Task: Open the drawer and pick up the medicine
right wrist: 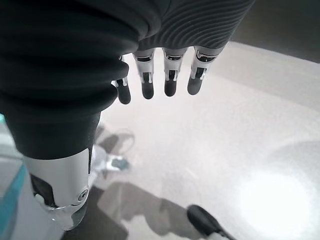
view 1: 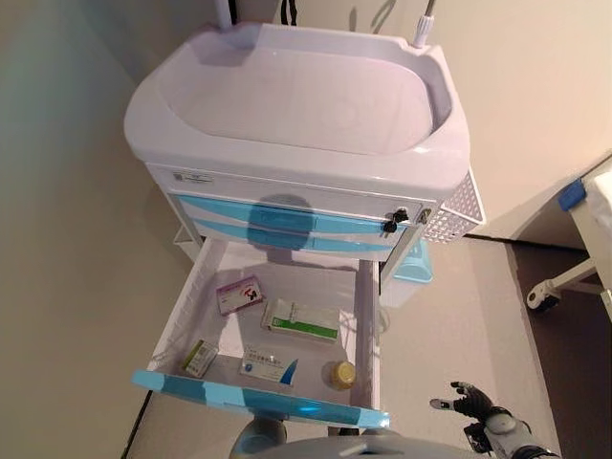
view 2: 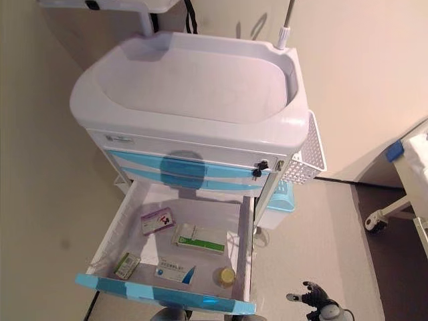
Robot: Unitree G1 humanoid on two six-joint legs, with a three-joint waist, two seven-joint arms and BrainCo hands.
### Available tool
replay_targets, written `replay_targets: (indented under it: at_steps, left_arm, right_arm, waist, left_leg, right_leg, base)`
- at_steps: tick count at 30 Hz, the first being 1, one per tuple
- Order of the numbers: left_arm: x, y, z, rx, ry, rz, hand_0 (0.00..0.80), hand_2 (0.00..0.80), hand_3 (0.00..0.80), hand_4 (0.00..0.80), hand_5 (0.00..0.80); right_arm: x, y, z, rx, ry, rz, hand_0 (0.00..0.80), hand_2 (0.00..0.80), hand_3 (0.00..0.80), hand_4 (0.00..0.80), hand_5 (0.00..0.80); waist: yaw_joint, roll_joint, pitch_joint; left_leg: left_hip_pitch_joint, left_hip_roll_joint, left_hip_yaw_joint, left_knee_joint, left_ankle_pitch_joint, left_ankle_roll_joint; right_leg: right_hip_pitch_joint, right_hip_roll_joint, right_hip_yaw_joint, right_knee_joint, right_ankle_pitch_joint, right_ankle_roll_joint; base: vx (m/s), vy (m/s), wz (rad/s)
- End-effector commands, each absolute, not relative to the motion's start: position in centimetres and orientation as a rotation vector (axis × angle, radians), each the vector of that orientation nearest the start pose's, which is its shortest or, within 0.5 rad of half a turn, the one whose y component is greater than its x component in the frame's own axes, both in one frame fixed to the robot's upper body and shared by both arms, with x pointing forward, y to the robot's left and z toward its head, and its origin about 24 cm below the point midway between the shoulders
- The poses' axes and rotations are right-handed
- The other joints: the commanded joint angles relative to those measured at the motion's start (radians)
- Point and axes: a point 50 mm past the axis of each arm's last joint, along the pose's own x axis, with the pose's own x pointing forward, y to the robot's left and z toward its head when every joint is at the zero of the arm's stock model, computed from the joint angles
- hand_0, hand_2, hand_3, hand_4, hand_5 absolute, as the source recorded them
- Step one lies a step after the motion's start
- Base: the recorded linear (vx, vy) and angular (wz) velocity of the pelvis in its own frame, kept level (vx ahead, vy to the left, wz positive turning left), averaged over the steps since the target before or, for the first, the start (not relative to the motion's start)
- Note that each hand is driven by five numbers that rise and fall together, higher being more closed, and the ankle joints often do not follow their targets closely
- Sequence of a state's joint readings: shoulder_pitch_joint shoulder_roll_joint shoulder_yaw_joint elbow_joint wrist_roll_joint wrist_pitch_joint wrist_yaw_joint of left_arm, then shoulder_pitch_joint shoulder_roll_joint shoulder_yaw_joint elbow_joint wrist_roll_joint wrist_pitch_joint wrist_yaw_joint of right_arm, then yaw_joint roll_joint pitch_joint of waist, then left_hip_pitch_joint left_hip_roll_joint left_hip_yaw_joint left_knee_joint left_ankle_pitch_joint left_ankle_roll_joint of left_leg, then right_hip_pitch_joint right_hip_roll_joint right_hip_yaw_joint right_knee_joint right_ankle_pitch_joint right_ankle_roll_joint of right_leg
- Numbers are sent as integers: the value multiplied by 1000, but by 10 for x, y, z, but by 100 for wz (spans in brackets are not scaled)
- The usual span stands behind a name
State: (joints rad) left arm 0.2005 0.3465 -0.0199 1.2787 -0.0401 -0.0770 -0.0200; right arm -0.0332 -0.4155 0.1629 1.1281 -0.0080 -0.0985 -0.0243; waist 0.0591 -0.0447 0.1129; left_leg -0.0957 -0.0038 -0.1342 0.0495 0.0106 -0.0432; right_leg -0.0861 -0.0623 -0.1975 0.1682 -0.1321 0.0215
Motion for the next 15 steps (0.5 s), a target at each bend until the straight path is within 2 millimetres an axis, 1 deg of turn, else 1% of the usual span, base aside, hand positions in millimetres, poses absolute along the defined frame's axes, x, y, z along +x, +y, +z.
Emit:
replay_targets:
  at_steps: [1, 2, 3, 4, 5, 6, 7, 8, 9, 10, 11, 12, 13, 15]
  left_arm:
    - [6, 283, -156, 304, 1369, 186, 0, 0, 0, 0, 0]
    - [6, 282, -156, 292, 1368, 188, 0, 0, 0, 0, 0]
    - [6, 282, -156, 292, 1368, 187, 0, 0, 0, 0, 0]
    - [6, 282, -156, 281, 1367, 180, 0, 0, 0, 0, 0]
    - [4, 285, -155, 273, 1374, 182, 0, 0, 0, 0, 0]
    - [1, 286, -155, 275, 1389, 169, 0, 0, 0, 0, 0]
    - [-1, 290, -153, 268, 1395, 164, 0, 0, 0, 0, 0]
    - [-1, 289, -153, 268, 1396, 162, 0, 0, 0, 0, 0]
    - [-7, 293, -151, 251, 1403, 154, 0, 0, 0, 0, 0]
    - [-9, 294, -151, 242, 1406, 157, 0, 0, 0, 0, 0]
    - [-9, 294, -151, 242, 1407, 155, 0, 0, 0, 0, 0]
    - [-12, 295, -150, 232, 1415, 165, 0, 0, 0, 0, 0]
    - [-18, 293, -151, 223, 1434, 152, 0, 0, 0, 0, 0]
    - [-25, 292, -151, 223, 1458, 143, 0, 0, 0, 0, 0]
  right_arm:
    - [180, -308, -83, -564, 737, -100, 0, 0, 0, 0, 0]
    - [188, -309, -72, -557, 684, -86, 0, 0, 0, 0, 0]
    - [188, -310, -72, -557, 684, -86, 0, 0, 0, 0, 0]
    - [197, -308, -55, -507, 608, -19, 0, 0, 0, 0, 0]
    - [202, -307, -39, -483, 550, 50, 0, 0, 0, 0, 0]
    - [201, -306, -33, -472, 532, 90, 0, 0, 0, 0, 0]
    - [204, -307, -15, -454, 477, 162, 0, 0, 0, 0, 0]
    - [203, -307, -14, -454, 478, 161, 0, 0, 0, 0, 0]
    - [201, -309, 13, -481, 437, 294, 0, 0, 0, 0, 0]
    - [202, -306, 27, -479, 405, 353, 0, 0, 0, 0, 0]
    - [202, -306, 27, -479, 406, 352, 0, 0, 0, 0, 0]
    - [203, -303, 45, -471, 370, 422, 0, 0, 0, 0, 0]
    - [207, -294, 77, -426, 285, 520, 0, 0, 0, 0, 0]
    - [209, -279, 103, -333, 198, 616, 0, 0, 0, 0, 0]
  waist:
    - [-8, -42, 18]
    - [-11, -47, 21]
    - [-10, -46, 21]
    - [-13, -57, 24]
    - [-15, -65, 24]
    - [-15, -70, 24]
    - [-15, -77, 24]
    - [-15, -76, 24]
    - [-14, -82, 23]
    - [-14, -85, 24]
    - [-13, -84, 24]
    - [-13, -87, 23]
    - [-10, -91, 22]
    - [-8, -93, 16]
  left_leg:
    - [32, -60, 44, -58, -10, 60]
    - [32, -59, 47, -63, -7, 60]
    - [33, -59, 47, -64, -7, 60]
    - [30, -57, 52, -71, -2, 57]
    - [30, -56, 53, -76, 1, 54]
    - [32, -54, 54, -79, 2, 53]
    - [33, -53, 55, -84, 3, 50]
    - [34, -53, 55, -84, 3, 50]
    - [35, -52, 55, -89, 5, 46]
    - [35, -51, 56, -91, 6, 44]
    - [36, -51, 56, -91, 6, 44]
    - [36, -51, 55, -92, 7, 42]
    - [36, -49, 57, -94, 8, 38]
    - [38, -47, 61, -98, 8, 36]
  right_leg:
    - [2, -30, 58, -120, 171, 95]
    - [0, -29, 62, -124, 175, 97]
    - [0, -29, 62, -124, 175, 97]
    - [-4, -29, 65, -128, 180, 98]
    - [-6, -29, 66, -132, 182, 99]
    - [-6, -30, 66, -133, 182, 99]
    - [-5, -30, 65, -138, 183, 100]
    - [-4, -30, 65, -138, 183, 100]
    - [-1, -31, 62, -143, 185, 102]
    - [-2, -31, 62, -145, 186, 102]
    - [-1, -31, 62, -145, 186, 102]
    - [0, -31, 61, -149, 188, 103]
    - [2, -30, 61, -156, 193, 104]
    - [5, -29, 62, -169, 198, 106]
  base:
    - [10, 14, -17]
    - [6, 11, -27]
    - [0, -8, -26]
    - [-2, -13, -21]
    - [5, -22, -16]
    - [21, -23, -9]
    - [21, -18, -7]
    - [0, 0, 0]
    - [0, 0, 0]
    - [0, 0, 0]
    - [0, 0, 0]
    - [0, 0, 0]
    - [27, -18, -5]
    - [30, -15, -4]
